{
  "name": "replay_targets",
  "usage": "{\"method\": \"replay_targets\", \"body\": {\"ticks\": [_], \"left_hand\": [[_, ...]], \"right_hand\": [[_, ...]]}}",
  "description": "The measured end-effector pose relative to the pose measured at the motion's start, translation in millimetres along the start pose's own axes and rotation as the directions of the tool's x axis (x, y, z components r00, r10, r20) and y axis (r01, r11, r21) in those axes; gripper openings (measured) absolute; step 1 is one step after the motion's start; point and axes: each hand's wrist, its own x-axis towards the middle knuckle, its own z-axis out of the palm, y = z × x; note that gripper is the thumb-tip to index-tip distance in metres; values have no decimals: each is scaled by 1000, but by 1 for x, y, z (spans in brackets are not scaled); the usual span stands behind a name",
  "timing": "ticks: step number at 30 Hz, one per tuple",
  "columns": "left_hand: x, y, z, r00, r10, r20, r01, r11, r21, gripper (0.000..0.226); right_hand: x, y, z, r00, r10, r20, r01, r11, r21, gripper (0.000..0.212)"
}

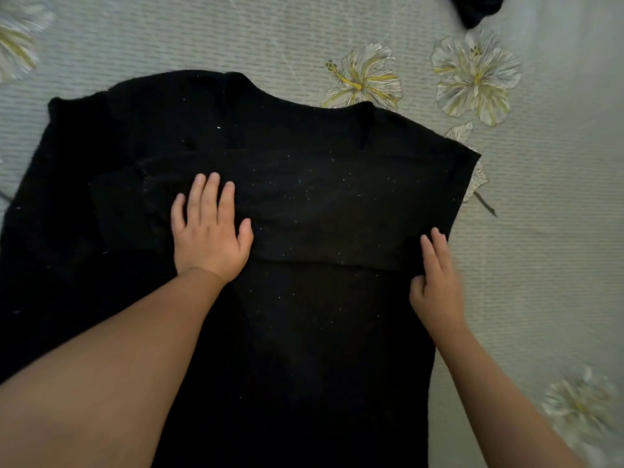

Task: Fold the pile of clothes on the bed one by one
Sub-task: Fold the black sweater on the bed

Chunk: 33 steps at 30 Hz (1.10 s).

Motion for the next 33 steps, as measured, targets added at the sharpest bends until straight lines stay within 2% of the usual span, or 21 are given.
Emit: {"method": "replay_targets", "body": {"ticks": [2, 7, 10, 11, 12, 14, 16, 18, 20, 27, 31, 33], "left_hand": [[0, 0, 0, 1000, -4, 0, 4, 1000, 5, 62], [2, 0, -1, 1000, -9, 18, 8, 999, 37, 64], [1, -1, -2, 999, -9, 45, 5, 998, 69, 65], [1, 0, -1, 999, -5, 47, 1, 997, 77, 65], [1, -1, -1, 999, -6, 45, 2, 997, 80, 65], [2, -1, 0, 999, -3, 53, -1, 996, 85, 65], [1, -3, 2, 999, -4, 45, 0, 996, 90, 66], [2, -3, 3, 999, 14, 29, -16, 997, 80, 66], [2, -4, 3, 1000, 16, 18, -17, 997, 72, 67], [2, -9, 3, 998, 61, -32, -61, 998, -9, 60], [0, -18, -3, 989, 151, 9, -149, 983, -110, 61], [-7, -29, -8, 979, 199, 45, -196, 978, -68, 61]], "right_hand": [[4, -2, 3, 996, 68, -66, -68, 998, 2, 59], [2, 3, 13, 982, 181, 57, -170, 972, -160, 71], [-1, -10, 4, 937, 317, 150, -270, 926, -265, 78], [-5, -18, 2, 929, 344, 138, -296, 912, -284, 78], [-11, -30, 0, 940, 326, 98, -289, 916, -277, 77], [-25, -63, 6, 981, 191, 21, -186, 969, -162, 74], [-32, -104, 23, 999, -6, 35, 6, 1000, -11, 69], [-30, -139, 44, 990, -99, 98, 94, 994, 59, 63], [-29, -156, 62, 986, -113, 126, 112, 994, 13, 58], [-28, -157, 85, 995, -92, 44, 98, 983, -157, 60], [-27, -156, 87, 998, -63, 1, 62, 979, -194, 62], [-28, -157, 89, 998, -58, -1, 57, 975, -215, 62]]}}
